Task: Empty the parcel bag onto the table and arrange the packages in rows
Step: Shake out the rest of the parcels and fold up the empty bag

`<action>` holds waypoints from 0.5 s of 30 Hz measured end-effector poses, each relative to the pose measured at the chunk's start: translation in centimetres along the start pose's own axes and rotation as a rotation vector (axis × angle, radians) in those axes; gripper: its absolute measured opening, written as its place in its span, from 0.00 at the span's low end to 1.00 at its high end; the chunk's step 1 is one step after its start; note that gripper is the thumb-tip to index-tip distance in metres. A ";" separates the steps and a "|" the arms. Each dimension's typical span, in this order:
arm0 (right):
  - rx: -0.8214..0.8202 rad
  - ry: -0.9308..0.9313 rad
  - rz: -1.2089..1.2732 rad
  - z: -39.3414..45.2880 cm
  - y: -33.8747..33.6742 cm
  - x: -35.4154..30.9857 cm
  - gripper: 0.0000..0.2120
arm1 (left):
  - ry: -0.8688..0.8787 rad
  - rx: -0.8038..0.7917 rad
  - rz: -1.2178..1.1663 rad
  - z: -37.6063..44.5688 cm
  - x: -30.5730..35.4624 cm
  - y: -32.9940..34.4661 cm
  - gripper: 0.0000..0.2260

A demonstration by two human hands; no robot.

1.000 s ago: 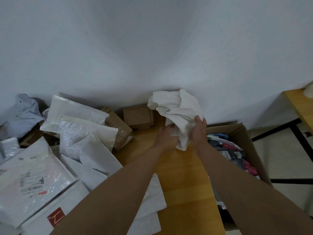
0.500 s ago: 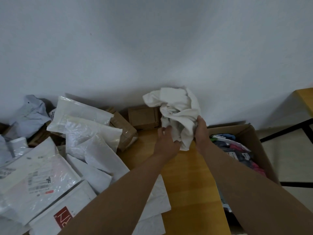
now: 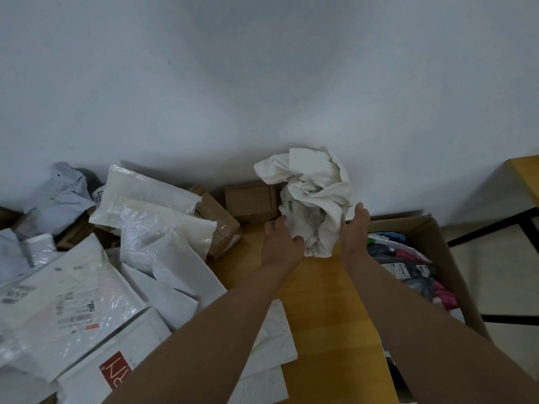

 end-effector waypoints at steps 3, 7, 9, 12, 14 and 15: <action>0.003 -0.005 0.013 -0.8 -0.6 0.1 0.38 | -0.017 -0.015 -0.015 -0.1 -0.1 -0.5 0.28; 0.023 -0.087 -0.055 -2.1 -1.3 -0.1 0.29 | -0.050 -0.044 -0.041 -0.3 -0.4 -0.9 0.29; 0.015 -0.177 -0.126 -3.2 -1.7 0.1 0.31 | -0.071 -0.071 -0.066 -0.4 -0.5 -1.1 0.30; -0.048 -0.386 -0.252 -4.3 -2.1 0.2 0.44 | -0.156 -0.175 -0.228 -0.2 0.1 -1.0 0.34; -0.058 -0.584 -0.381 -4.5 -1.9 -0.6 0.53 | -0.240 -0.230 -0.330 -0.1 0.7 -0.7 0.37; -0.054 -0.687 -0.442 -4.3 -1.7 -1.3 0.55 | -0.273 -0.235 -0.366 -0.1 1.0 -0.5 0.37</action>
Point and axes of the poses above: each hand's wrist, its own z-axis towards the middle knuckle, its own y-axis out of the palm, x = y × z, the point moved 2 cm from there along z, towards the middle knuckle, and after that the axes turned 14 degrees about x, right-handed, at the moved point
